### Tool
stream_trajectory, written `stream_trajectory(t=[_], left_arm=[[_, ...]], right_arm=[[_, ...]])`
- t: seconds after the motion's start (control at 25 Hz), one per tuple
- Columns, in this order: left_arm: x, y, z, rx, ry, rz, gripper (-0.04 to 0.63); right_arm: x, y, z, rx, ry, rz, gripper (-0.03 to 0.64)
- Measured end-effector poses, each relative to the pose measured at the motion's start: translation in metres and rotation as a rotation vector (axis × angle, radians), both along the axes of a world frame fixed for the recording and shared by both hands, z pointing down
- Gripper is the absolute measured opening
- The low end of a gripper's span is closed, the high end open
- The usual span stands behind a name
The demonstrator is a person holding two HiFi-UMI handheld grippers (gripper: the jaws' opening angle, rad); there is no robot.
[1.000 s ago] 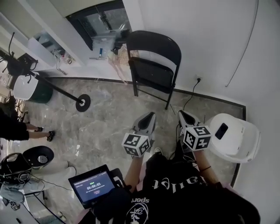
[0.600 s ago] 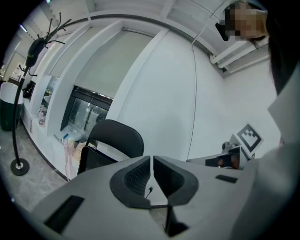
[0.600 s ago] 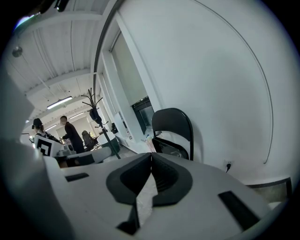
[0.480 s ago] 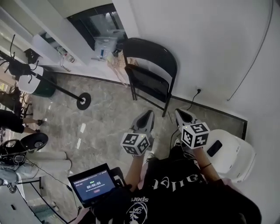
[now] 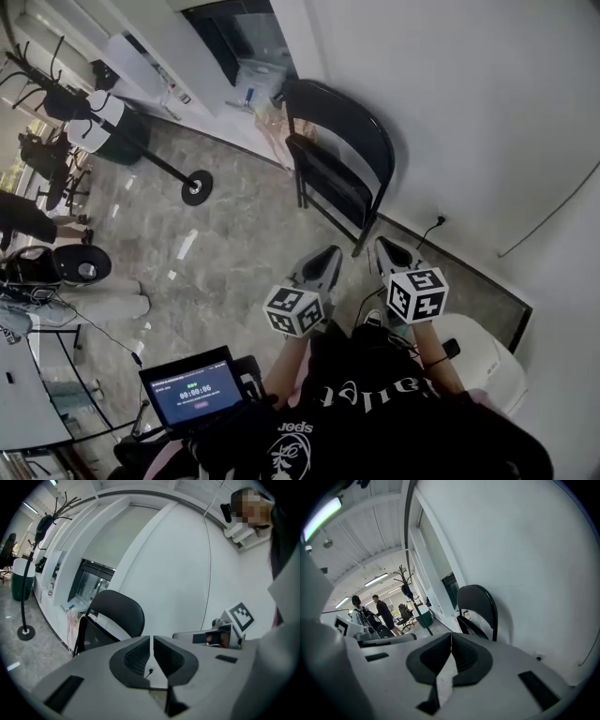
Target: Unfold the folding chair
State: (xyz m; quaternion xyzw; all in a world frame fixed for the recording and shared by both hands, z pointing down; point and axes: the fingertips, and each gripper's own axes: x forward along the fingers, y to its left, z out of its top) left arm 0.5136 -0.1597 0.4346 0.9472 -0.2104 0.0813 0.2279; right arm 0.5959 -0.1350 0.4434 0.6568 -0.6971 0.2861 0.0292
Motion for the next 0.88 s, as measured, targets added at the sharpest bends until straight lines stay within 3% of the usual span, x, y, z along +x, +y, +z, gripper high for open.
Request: stream_trajectory(t=[0.44, 0.72, 0.88], left_arm=[[0.003, -0.063, 0.025, -0.058, -0.030, -0.082, 0.021], [0.028, -0.131, 0.047, -0.103, -0.020, -0.038, 0.021], [0.039, -0.181, 0.057, -0.146, -0.031, -0.011, 0.025]], right_arm=[[0.016, -0.054, 0.031, -0.058, -0.054, -0.052, 0.015], [0.044, -0.114, 0.045, -0.113, 0.010, -0.028, 0.017], [0.061, -0.169, 0.020, -0.087, 0.076, -0.012, 0.017]])
